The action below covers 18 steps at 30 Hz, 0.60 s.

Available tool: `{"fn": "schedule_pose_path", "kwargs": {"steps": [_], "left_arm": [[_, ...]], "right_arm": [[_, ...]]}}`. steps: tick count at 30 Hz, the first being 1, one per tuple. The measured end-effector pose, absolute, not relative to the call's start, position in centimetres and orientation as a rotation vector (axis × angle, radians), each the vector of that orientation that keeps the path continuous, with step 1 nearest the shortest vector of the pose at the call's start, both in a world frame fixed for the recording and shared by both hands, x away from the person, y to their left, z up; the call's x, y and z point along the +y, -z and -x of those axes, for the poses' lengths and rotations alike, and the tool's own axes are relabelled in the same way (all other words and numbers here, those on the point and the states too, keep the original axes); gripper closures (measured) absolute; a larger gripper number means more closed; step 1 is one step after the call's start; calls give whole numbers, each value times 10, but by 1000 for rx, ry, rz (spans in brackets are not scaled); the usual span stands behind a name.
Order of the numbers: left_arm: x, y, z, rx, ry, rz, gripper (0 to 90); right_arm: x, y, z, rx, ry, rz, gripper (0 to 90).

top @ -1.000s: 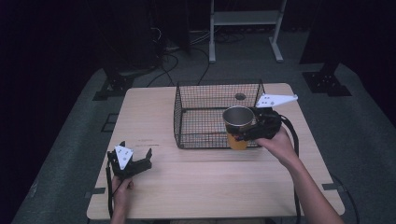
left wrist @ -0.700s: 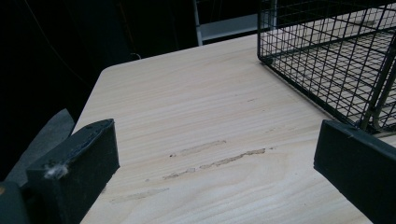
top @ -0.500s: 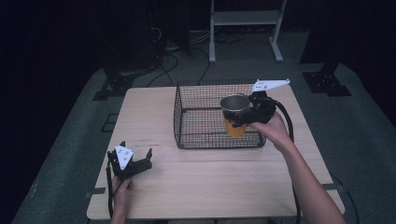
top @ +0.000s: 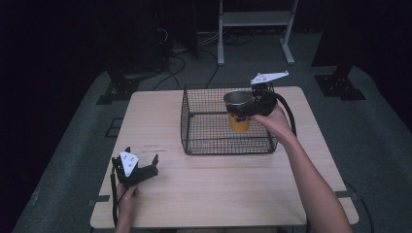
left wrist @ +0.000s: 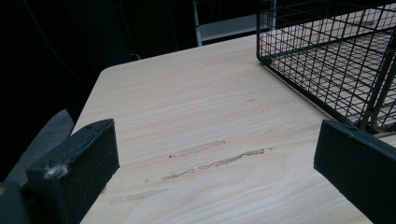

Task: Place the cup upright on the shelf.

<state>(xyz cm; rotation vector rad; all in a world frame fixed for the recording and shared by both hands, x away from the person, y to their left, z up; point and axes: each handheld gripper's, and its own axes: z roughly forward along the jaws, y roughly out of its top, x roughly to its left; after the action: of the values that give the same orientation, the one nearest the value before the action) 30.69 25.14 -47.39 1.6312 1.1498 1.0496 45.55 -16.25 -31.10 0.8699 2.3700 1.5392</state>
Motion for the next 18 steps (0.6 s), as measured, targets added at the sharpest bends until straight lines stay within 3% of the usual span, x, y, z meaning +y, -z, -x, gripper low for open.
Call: {"fn": "schedule_pose_path", "kwargs": {"steps": [18], "left_arm": [[251,474,-307,1146,-1050,-1631,0]], "right_arm": [[-152,348,-499,2407,-1474,-952,114]]}}
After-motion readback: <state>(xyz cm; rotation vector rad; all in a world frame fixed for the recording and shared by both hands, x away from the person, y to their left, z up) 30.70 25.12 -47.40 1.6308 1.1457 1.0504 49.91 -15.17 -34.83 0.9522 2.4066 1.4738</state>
